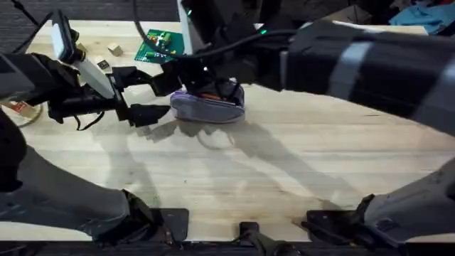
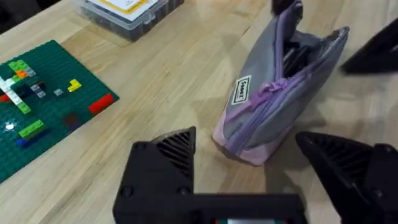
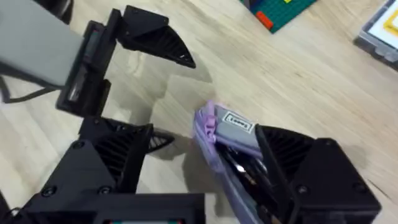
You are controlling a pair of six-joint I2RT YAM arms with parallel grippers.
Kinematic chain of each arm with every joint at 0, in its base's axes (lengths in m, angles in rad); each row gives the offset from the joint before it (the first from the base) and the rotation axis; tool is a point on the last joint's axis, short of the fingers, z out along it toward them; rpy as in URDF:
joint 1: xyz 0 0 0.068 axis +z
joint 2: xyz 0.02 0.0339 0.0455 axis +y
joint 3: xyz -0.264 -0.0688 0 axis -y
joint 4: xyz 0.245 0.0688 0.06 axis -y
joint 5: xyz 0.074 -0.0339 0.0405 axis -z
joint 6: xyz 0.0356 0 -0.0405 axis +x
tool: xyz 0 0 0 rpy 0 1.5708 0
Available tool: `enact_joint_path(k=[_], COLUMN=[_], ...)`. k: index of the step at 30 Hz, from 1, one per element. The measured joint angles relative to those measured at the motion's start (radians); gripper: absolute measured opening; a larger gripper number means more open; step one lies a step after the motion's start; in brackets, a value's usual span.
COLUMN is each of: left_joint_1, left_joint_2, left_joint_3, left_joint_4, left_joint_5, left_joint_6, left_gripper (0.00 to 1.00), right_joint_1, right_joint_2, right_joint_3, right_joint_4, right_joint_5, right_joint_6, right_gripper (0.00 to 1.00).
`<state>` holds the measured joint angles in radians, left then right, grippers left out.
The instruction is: Unzip the bag, pick up the pens from the table one at a time and place them inside, then zip the bag closed.
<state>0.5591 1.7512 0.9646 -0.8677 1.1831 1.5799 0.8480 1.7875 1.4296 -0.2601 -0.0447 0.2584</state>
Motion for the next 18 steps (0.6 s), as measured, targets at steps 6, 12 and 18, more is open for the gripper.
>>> enact_joint_path(k=[6, 12, 18], left_joint_1=[0.000, 0.000, 0.000], left_joint_2=[0.000, 0.000, 0.000], left_joint_3=[0.000, 0.000, 0.000], left_joint_4=[0.000, 0.000, 0.000], left_joint_5=[0.000, 0.000, 0.000], left_joint_6=[0.000, 0.000, 0.000], left_gripper=[0.993, 0.993, 0.993], right_joint_1=[0.003, 0.003, 0.003], right_joint_2=[0.066, 0.105, 0.146], right_joint_3=[0.000, 0.000, 0.000], right_joint_4=[0.081, 0.096, 0.099], right_joint_5=[0.004, 0.004, 0.004], right_joint_6=[0.000, 0.013, 0.048], right_gripper=[0.998, 0.998, 0.976])
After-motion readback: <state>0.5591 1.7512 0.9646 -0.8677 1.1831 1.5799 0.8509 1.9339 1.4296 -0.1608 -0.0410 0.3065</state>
